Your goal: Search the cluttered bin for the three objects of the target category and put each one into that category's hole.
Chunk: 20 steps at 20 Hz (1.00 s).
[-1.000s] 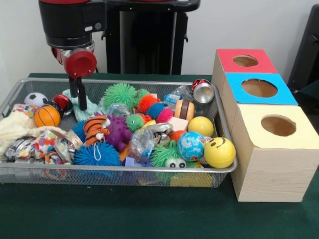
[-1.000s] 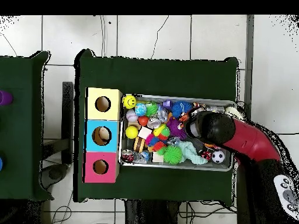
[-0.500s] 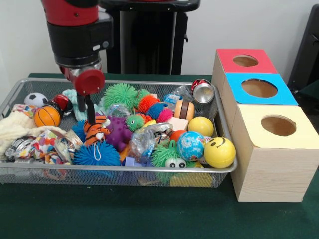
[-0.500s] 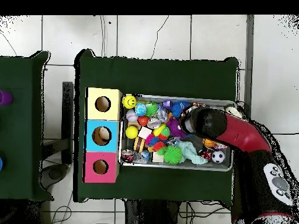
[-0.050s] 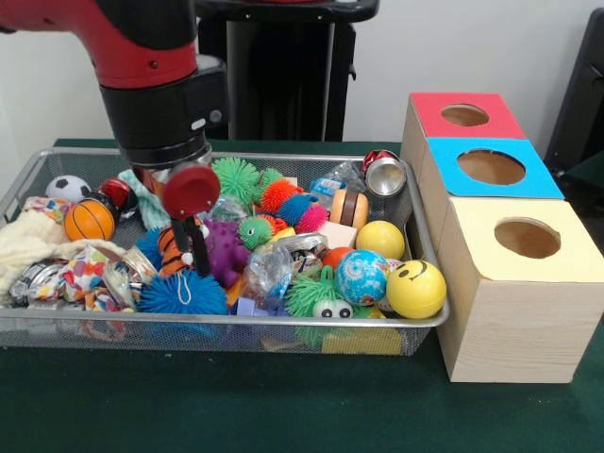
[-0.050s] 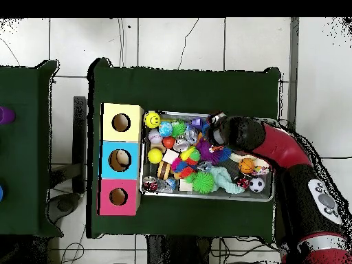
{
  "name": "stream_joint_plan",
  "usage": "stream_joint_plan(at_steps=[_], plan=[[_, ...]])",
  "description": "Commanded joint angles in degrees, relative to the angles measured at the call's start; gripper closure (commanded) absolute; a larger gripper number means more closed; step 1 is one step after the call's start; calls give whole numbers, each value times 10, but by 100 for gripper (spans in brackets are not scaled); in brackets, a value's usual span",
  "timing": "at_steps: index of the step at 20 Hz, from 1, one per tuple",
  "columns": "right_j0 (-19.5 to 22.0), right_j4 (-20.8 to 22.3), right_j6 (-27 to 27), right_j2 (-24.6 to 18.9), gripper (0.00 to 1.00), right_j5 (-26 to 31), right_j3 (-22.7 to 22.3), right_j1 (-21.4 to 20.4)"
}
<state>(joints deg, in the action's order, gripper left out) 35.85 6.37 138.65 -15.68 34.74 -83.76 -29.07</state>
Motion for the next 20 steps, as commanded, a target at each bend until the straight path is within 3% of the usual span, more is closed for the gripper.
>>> stream_joint_plan(at_steps=[1, 9, 12, 16, 20], plan=[[14, -25, -90, -95, 0, 70, 32, 30], [23, 9, -86, -86, 0, 32, -8, 39], [34, 22, -83, -85, 0, 7, -45, 31], [22, 29, -62, -70, 0, -2, -60, 19], [6, 36, -53, -48, 0, 42, -68, -10]])
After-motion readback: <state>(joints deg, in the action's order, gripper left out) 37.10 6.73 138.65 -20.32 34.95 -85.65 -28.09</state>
